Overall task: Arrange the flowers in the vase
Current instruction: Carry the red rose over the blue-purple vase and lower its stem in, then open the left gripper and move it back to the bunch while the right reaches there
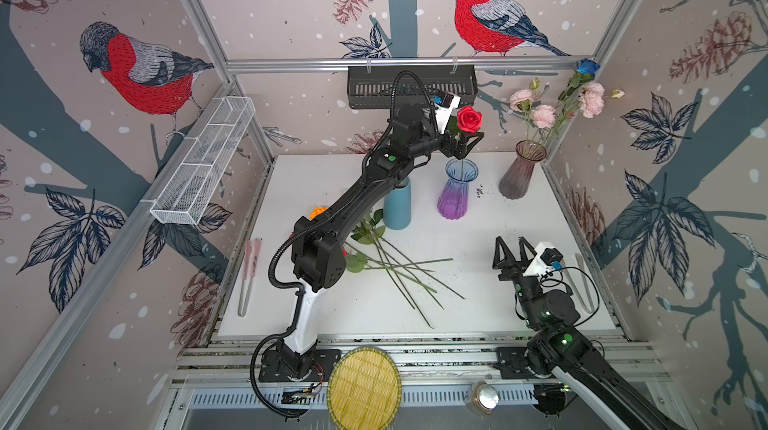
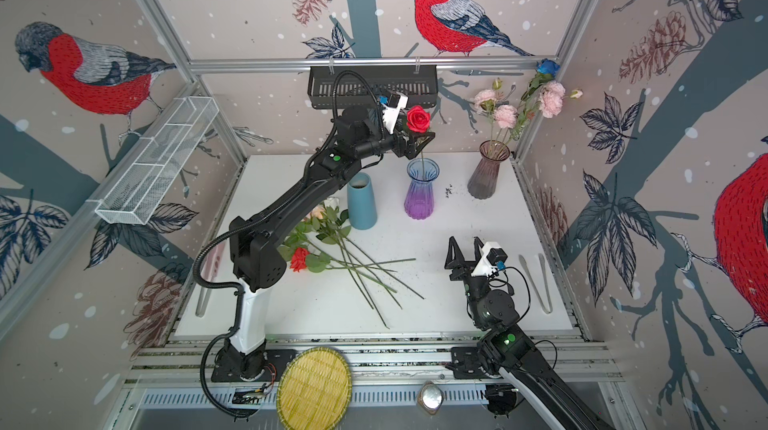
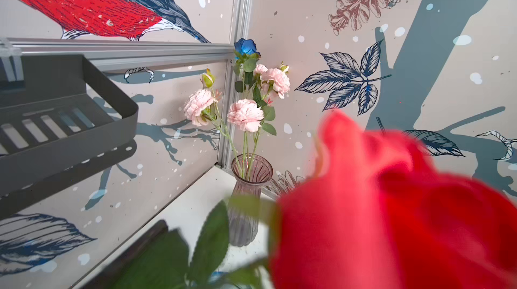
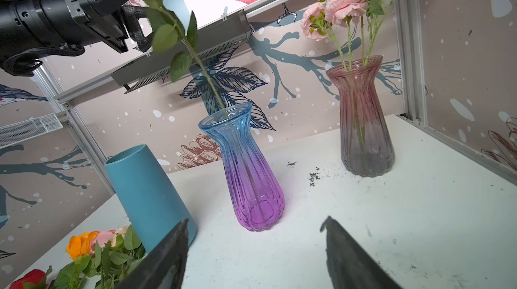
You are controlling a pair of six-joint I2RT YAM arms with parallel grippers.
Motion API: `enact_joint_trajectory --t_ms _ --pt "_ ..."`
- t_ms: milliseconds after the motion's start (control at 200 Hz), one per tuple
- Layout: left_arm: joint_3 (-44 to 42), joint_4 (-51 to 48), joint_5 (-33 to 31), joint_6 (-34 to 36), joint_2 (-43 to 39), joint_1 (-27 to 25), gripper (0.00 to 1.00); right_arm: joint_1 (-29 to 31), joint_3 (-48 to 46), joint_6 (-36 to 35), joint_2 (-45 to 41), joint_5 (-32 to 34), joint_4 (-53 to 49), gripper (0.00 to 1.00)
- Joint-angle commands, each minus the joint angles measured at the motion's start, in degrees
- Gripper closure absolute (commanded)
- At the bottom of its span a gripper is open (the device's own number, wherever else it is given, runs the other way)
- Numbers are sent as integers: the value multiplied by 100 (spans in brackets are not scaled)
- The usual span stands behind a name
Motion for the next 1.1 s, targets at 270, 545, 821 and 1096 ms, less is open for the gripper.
enact_joint_trajectory --t_ms 270,545,821,1096 --pt "223 -638 36 -199 -234 107 1 -22 -287 -68 109 -121 242 24" --pt "-2489 1446 245 -364 -2083 107 2 -41 -337 -78 285 -162 401 24" --pt "-4732 2368 -429 -464 -3914 107 2 -75 -332 -22 971 -396 778 24" --pt "-6695 2794 -847 -312 -5218 107 5 -86 -304 1 1693 -822 1217 24"
